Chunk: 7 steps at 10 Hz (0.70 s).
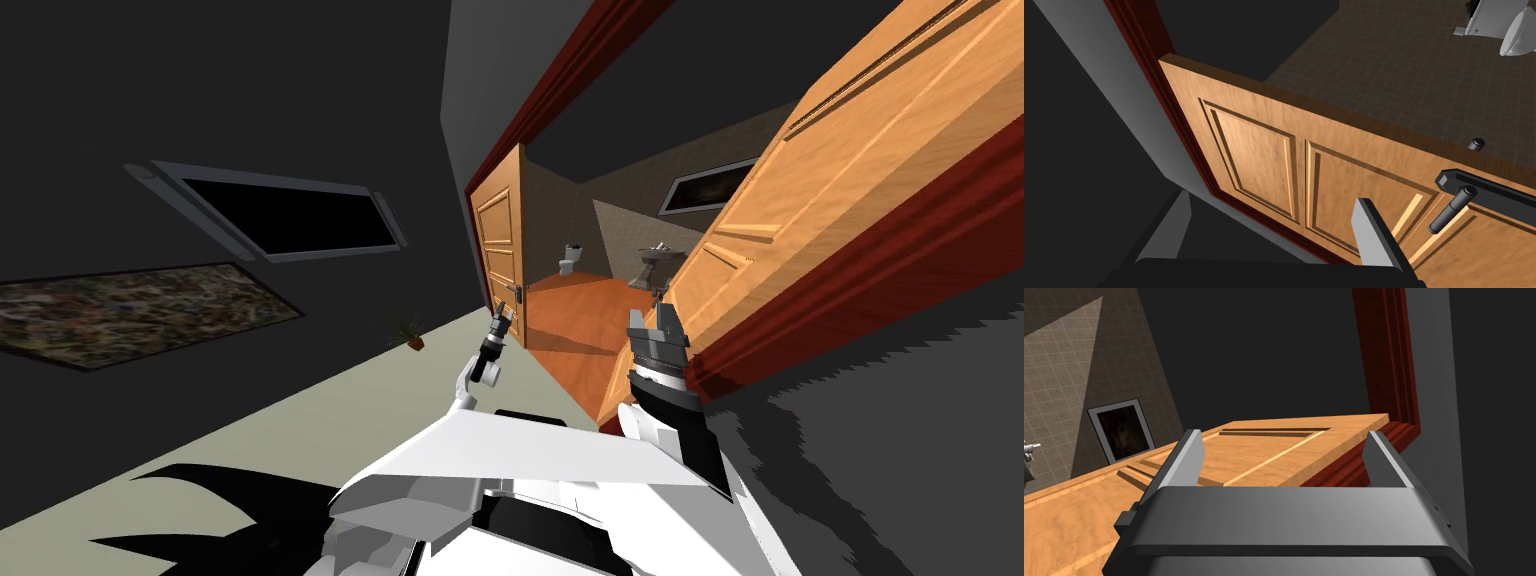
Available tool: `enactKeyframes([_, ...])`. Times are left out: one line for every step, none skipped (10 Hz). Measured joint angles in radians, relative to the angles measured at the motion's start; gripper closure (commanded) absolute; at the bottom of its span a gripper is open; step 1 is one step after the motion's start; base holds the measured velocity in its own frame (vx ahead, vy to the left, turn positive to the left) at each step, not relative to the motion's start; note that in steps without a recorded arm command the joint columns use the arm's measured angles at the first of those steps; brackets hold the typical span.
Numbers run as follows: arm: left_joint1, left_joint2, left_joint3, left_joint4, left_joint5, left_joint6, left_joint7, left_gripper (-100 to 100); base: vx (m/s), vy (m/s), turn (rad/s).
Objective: Push the door open
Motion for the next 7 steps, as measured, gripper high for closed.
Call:
enactKeyframes([-0.009,0.007,-0.006,0.016,-0.002,0.003,0.009,-100,0.085,0.094,-0.031])
enactKeyframes([-0.025,0.011,-0.012,0.050,-0.003,-0.004,0.017,-100,0.097,0.097,-0.029])
enactKeyframes([-0.038,0.009,-0.020,0.075,-0.007,-0.005,0.021,-100,0.104,0.095,-0.026])
enactKeyframes([-0.059,0.008,-0.028,0.095,-0.011,0.004,0.026,-100,0.096,0.092,-0.037])
enactKeyframes([-0.073,0.010,-0.034,0.123,-0.013,0.004,0.032,-100,0.092,0.090,-0.024])
enactKeyframes([-0.085,0.006,-0.045,0.143,-0.018,0.006,0.035,-100,0.080,0.091,-0.029])
enactKeyframes([-0.097,0.004,-0.053,0.170,-0.022,0.005,0.038,-100,0.082,0.097,-0.027])
